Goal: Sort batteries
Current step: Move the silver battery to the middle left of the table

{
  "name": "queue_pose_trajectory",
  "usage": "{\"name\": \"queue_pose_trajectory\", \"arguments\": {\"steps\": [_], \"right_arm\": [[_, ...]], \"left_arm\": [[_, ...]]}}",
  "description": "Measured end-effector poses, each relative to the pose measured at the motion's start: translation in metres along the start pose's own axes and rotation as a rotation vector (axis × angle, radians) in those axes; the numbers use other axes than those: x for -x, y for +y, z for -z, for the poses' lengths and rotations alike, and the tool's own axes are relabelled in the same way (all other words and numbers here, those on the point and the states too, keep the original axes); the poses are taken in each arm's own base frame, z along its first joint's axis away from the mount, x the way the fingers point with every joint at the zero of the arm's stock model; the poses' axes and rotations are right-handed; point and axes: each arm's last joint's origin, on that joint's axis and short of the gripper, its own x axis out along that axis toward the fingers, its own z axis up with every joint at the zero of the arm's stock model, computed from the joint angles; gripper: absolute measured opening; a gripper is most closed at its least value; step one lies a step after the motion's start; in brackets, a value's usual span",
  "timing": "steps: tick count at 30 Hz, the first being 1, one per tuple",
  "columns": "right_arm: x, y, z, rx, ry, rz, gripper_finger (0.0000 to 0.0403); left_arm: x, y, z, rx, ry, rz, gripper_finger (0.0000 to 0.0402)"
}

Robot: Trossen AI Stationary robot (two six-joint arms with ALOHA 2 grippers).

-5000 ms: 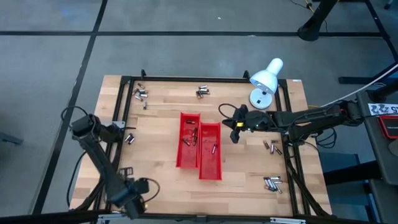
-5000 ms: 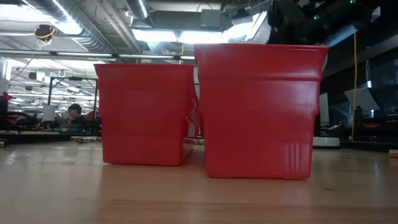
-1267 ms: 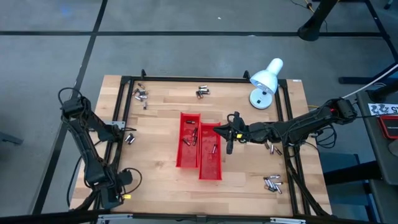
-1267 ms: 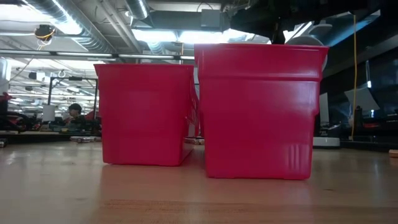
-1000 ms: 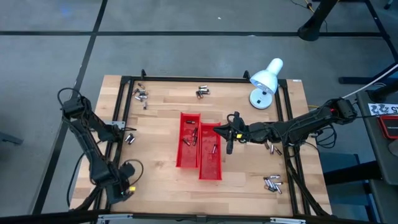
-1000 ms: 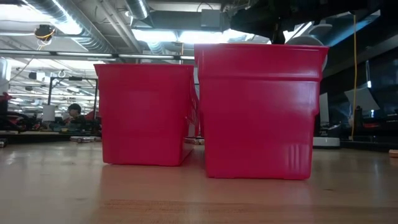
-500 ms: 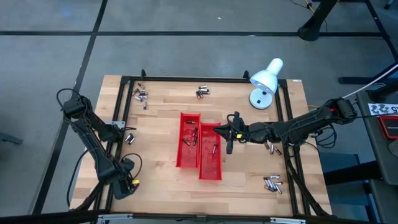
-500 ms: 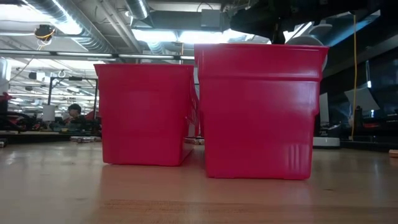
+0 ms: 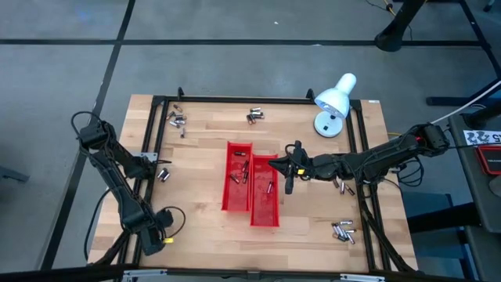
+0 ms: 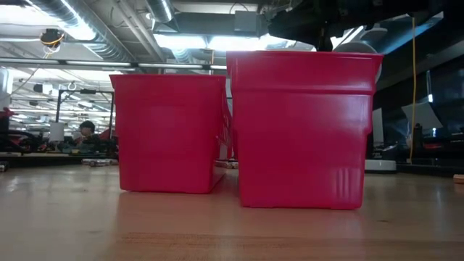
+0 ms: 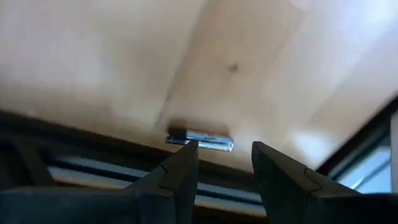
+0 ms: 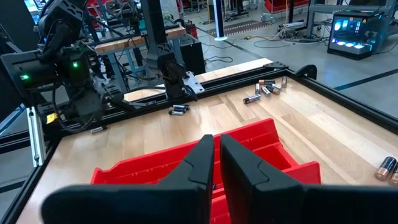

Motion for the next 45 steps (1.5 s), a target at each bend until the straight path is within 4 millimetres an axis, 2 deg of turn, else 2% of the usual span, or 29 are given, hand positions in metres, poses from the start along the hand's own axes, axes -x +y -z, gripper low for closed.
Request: {"name": "queue_pose_trajectory", "arguments": {"steps": [5, 7, 11, 13, 20, 29, 39, 40, 42, 45], "right_arm": [[0.000, 0.000, 0.000, 0.000, 0.000, 0.000, 0.0030], [0.000, 0.000, 0.000, 0.007, 0.000, 0.000, 0.0030], [0.000, 0.000, 0.000, 0.013, 0.000, 0.001, 0.0030], [0.000, 0.000, 0.000, 0.015, 0.003, 0.003, 0.0030], [0.000, -0.001, 0.002, 0.023, 0.011, 0.031, 0.0030], [0.000, -0.001, 0.002, 0.024, 0.013, 0.031, 0.0030], [0.000, -0.001, 0.002, 0.023, 0.012, 0.031, 0.0030], [0.000, -0.001, 0.002, 0.023, 0.012, 0.031, 0.0030], [0.000, -0.001, 0.002, 0.023, 0.012, 0.030, 0.0030], [0.000, -0.001, 0.002, 0.022, 0.010, 0.030, 0.0030]], "left_arm": [[0.000, -0.007, 0.002, -0.141, -0.001, 0.072, 0.0126], [0.000, -0.011, 0.002, -0.175, -0.008, 0.103, 0.0101], [-0.001, -0.014, 0.006, -0.208, -0.014, 0.131, 0.0023], [-0.002, -0.013, 0.008, -0.187, -0.008, 0.121, 0.0009], [-0.017, -0.013, 0.009, -0.178, 0.023, 0.135, 0.0003], [-0.036, -0.012, 0.007, -0.224, 0.118, 0.061, 0.0001], [-0.039, -0.006, -0.001, -0.244, 0.163, 0.004, 0.0001], [-0.038, -0.003, -0.003, -0.248, 0.169, -0.022, 0.0001], [-0.035, 0.011, -0.007, -0.138, 0.163, -0.158, 0.0000], [-0.019, 0.036, -0.011, -0.020, 0.045, -0.445, 0.0000]]}}
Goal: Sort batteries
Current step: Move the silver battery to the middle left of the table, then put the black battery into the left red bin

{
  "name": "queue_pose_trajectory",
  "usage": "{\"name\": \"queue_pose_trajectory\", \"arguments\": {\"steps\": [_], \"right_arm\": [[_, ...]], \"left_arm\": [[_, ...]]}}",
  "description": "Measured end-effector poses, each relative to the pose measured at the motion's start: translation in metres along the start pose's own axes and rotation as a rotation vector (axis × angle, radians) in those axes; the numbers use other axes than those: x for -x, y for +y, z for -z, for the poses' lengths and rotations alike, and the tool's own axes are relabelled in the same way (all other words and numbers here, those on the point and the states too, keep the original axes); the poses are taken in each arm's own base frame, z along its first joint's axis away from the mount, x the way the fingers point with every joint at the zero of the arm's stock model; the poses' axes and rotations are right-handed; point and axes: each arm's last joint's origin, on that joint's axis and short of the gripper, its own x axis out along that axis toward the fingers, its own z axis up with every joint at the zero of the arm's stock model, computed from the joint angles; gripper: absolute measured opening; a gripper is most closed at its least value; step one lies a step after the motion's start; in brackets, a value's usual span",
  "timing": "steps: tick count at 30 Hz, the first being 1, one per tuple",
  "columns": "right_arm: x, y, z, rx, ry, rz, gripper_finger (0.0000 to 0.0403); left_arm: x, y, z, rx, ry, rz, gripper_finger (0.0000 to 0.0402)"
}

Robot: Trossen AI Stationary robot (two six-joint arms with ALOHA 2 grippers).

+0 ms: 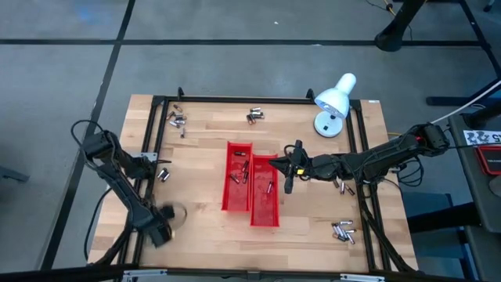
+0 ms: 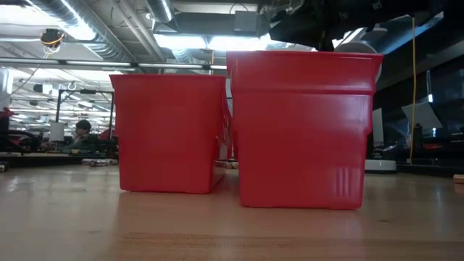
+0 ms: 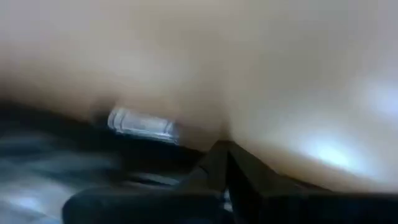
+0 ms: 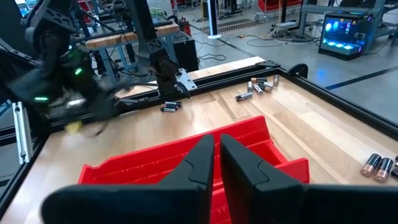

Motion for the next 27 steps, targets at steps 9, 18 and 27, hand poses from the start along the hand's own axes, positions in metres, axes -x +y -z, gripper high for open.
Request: {"name": "queue_pose_trajectory", "arguments": {"steps": [9, 18, 27], "right_arm": [[0.000, 0.000, 0.000, -0.001, 0.000, -0.006, 0.0030], [0.000, 0.000, 0.001, 0.005, 0.008, 0.005, 0.0030], [0.001, -0.007, 0.012, 0.092, 0.089, 0.132, 0.0030]], "left_arm": [[0.046, 0.039, 0.002, 0.117, -0.247, 0.069, 0.0000], [0.072, 0.070, 0.001, 0.330, -0.439, 0.253, 0.0000], [0.076, 0.096, -0.038, 0.535, -0.436, 0.205, 0.0000]]}}
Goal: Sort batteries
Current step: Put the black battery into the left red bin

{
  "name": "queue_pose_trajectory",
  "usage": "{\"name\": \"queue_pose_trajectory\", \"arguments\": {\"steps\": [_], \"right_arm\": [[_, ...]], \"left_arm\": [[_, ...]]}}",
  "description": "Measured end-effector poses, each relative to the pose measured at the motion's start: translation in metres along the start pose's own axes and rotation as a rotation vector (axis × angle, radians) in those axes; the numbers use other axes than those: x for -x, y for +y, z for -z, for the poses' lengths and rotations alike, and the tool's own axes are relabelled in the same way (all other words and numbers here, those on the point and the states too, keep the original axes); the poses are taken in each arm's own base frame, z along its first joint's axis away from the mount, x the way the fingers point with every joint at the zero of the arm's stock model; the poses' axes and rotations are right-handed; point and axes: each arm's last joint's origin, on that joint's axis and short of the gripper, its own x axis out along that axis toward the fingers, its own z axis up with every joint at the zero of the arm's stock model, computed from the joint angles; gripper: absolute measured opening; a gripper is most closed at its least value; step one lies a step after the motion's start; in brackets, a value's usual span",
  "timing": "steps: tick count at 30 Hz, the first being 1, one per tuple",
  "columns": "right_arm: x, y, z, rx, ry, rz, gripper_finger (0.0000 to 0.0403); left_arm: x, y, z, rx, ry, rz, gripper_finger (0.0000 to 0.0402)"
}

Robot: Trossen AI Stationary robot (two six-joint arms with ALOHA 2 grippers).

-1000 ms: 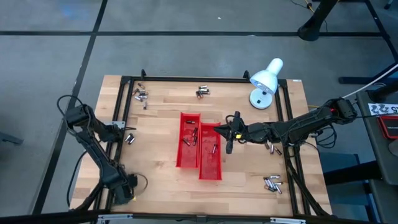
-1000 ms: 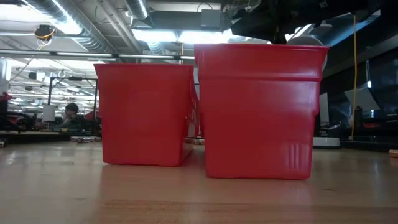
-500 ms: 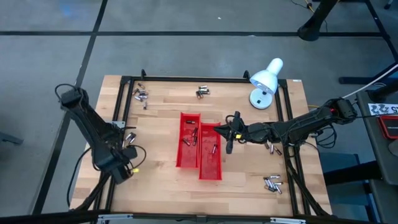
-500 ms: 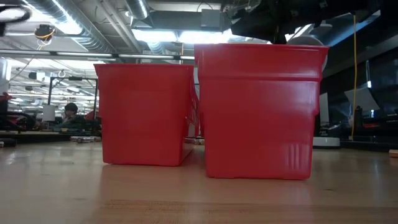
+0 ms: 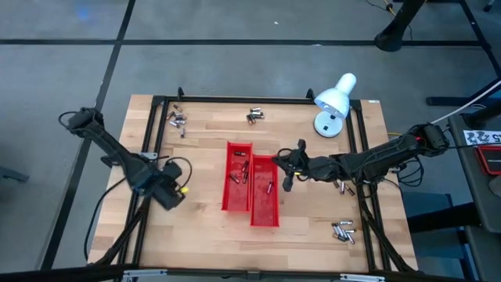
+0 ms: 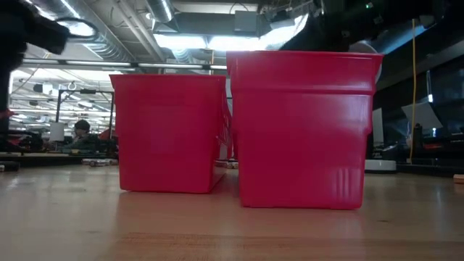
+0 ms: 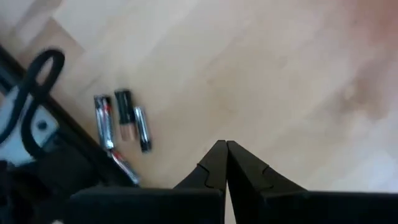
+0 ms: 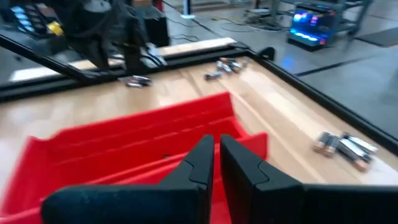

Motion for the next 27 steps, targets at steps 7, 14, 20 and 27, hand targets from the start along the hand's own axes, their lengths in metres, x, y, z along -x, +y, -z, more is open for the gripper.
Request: {"name": "queue_pose_trajectory", "arguments": {"steps": [7, 14, 20, 27], "right_arm": [[0.000, -0.001, 0.005, 0.039, 0.049, 0.016, 0.0030], [0.002, -0.004, 0.019, 0.114, 0.187, 0.003, 0.0030], [0.003, -0.003, 0.025, 0.128, 0.274, -0.108, 0.0030], [0.005, -0.004, 0.030, 0.148, 0.326, -0.125, 0.0030]], "left_arm": [[-0.009, 0.009, -0.030, 0.029, 0.071, -0.029, 0.0047], [-0.025, 0.025, -0.046, 0.200, 0.089, -0.105, 0.0107], [-0.040, 0.034, -0.052, 0.280, 0.175, -0.143, 0.0119], [-0.054, 0.035, -0.065, 0.245, 0.188, -0.144, 0.0119]]}}
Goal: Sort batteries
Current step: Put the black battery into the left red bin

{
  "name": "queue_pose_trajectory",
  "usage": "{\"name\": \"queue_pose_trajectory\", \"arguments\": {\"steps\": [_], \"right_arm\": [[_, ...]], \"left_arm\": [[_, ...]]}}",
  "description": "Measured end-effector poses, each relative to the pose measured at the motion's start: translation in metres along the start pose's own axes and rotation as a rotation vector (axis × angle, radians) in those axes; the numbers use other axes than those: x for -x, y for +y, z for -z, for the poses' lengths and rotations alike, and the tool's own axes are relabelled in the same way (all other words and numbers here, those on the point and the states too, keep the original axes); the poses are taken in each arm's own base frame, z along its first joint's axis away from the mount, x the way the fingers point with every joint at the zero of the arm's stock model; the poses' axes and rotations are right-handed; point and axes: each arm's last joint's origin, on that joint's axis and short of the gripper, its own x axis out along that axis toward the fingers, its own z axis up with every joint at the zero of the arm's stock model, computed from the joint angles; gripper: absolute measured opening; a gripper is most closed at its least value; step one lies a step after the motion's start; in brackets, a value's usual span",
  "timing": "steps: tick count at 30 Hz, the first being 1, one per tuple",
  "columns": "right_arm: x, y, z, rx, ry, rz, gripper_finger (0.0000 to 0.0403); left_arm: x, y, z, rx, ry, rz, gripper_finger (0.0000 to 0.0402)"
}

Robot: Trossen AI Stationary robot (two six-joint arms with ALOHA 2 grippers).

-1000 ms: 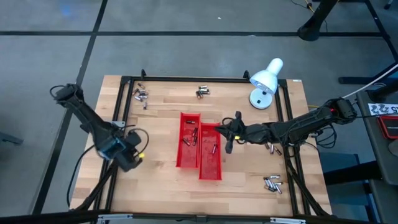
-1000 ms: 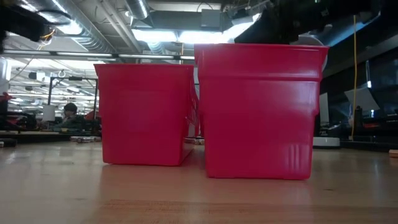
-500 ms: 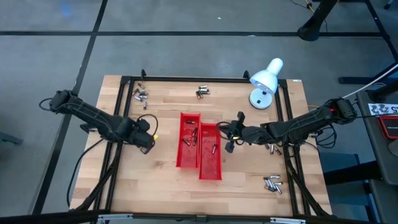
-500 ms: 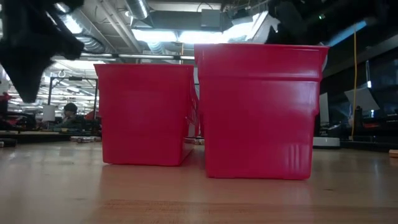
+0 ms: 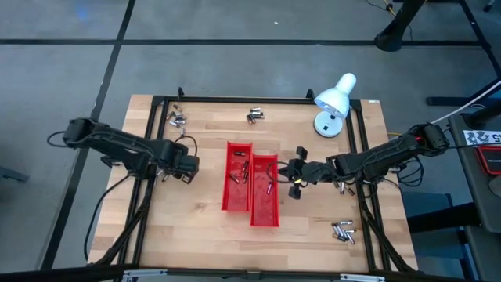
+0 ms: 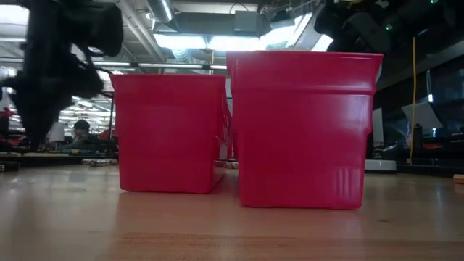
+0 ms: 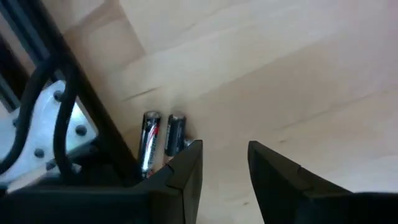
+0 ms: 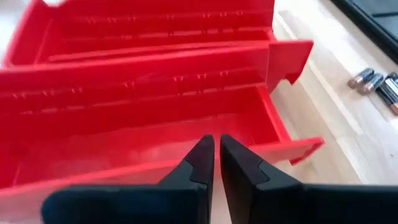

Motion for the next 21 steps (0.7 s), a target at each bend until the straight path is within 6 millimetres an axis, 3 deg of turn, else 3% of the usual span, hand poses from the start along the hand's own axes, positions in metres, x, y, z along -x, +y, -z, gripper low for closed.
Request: {"name": "queue_pose_trajectory", "arguments": {"steps": [5, 11, 21], "right_arm": [[0.000, -0.001, 0.001, 0.007, 0.008, 0.018, 0.0030], [0.000, -0.001, 0.001, 0.007, 0.006, 0.022, 0.0030], [0.000, -0.001, 0.001, 0.007, 0.001, 0.042, 0.0030]], "left_arm": [[-0.006, -0.012, -0.013, -0.242, -0.018, 0.094, 0.0119], [-0.020, -0.001, -0.017, -0.443, 0.179, -0.054, 0.0119], [-0.040, -0.001, -0.026, -0.556, 0.325, -0.149, 0.0119]]}}
